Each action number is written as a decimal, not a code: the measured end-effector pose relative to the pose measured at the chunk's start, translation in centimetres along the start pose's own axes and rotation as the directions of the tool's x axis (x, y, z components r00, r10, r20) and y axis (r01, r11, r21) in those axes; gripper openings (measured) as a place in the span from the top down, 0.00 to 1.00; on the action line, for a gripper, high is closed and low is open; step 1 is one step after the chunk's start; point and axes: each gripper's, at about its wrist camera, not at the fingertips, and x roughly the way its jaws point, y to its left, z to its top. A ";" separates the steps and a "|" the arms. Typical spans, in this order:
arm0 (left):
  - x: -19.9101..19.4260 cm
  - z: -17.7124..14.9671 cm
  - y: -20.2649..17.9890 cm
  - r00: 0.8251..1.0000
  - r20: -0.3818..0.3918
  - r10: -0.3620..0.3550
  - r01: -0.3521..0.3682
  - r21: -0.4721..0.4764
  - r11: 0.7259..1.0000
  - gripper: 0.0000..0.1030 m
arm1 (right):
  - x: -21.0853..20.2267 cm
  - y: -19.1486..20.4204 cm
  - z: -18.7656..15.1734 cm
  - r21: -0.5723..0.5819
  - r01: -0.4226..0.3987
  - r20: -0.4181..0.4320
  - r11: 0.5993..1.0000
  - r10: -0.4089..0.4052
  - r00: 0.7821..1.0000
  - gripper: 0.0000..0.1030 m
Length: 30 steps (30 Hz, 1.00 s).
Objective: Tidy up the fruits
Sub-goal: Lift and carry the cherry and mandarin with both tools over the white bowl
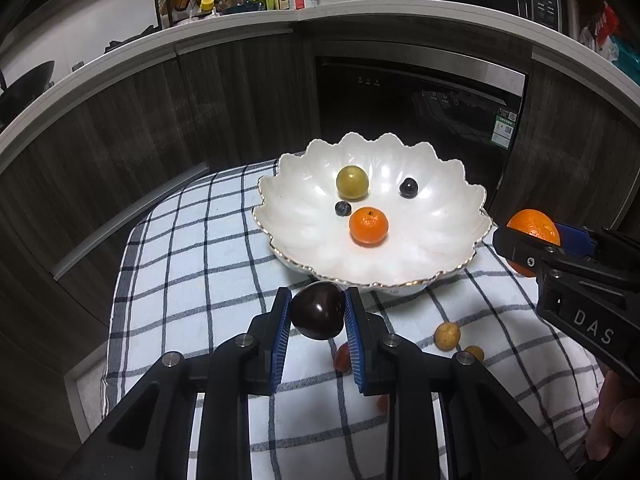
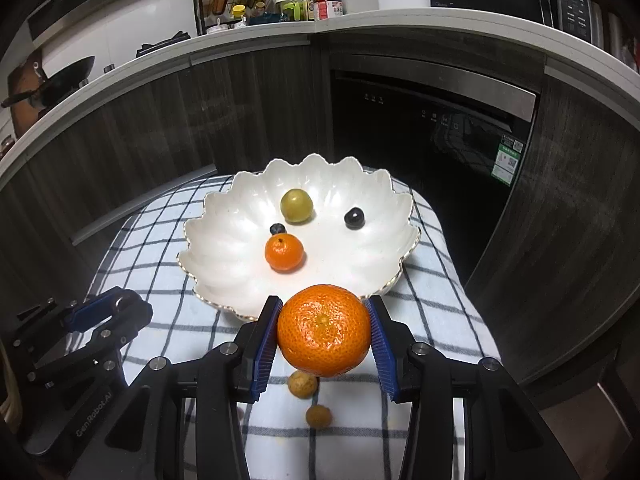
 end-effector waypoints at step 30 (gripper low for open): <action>6.7 5.6 -0.3 0.999 -0.010 0.038 -0.039 -0.047 0.998 0.73 | 5.4 -2.6 4.4 -0.018 0.052 0.003 0.999 -0.052 0.999 0.57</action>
